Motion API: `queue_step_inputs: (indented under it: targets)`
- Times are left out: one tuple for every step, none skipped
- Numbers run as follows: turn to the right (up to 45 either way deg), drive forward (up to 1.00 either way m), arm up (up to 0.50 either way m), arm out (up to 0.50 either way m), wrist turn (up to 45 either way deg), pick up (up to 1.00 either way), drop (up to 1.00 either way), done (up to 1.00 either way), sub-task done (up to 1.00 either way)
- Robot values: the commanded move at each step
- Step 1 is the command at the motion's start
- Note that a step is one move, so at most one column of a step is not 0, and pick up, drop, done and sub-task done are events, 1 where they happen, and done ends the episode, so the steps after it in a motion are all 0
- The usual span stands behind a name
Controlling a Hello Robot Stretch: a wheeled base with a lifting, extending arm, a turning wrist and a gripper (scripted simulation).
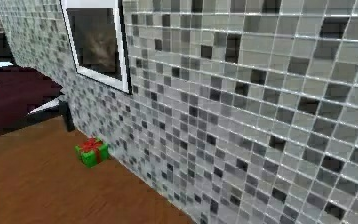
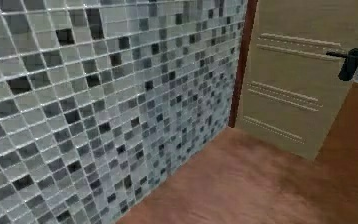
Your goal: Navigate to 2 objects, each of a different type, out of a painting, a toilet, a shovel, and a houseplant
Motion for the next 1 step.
queue_step_inputs:
  targets:
    - [0.0,0.35,0.0,0.0,0.0,0.0,0.0,0.0,0.0]
